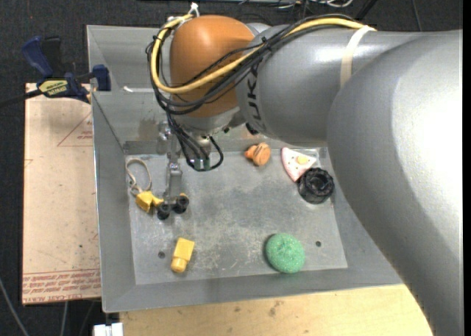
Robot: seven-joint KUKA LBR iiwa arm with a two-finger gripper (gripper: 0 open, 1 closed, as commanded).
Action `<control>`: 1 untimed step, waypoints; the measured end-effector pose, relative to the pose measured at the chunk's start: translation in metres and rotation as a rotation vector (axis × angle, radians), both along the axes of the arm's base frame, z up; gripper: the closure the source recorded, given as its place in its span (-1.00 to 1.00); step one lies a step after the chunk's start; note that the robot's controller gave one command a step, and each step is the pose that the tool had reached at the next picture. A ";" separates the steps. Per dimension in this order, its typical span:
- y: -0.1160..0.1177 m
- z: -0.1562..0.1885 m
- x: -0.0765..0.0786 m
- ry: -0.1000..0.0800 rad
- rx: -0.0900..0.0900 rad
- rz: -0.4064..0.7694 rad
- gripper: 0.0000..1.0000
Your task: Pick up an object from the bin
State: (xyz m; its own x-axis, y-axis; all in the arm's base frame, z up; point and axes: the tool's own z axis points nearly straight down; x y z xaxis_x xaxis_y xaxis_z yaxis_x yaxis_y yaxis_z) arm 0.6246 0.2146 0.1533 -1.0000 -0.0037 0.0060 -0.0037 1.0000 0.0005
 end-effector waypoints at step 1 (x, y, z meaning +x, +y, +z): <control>-0.001 0.005 0.002 -0.007 0.001 -0.003 -1.00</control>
Offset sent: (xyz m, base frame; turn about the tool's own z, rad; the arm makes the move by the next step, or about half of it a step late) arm -0.0501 -0.0376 -0.0833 -0.2208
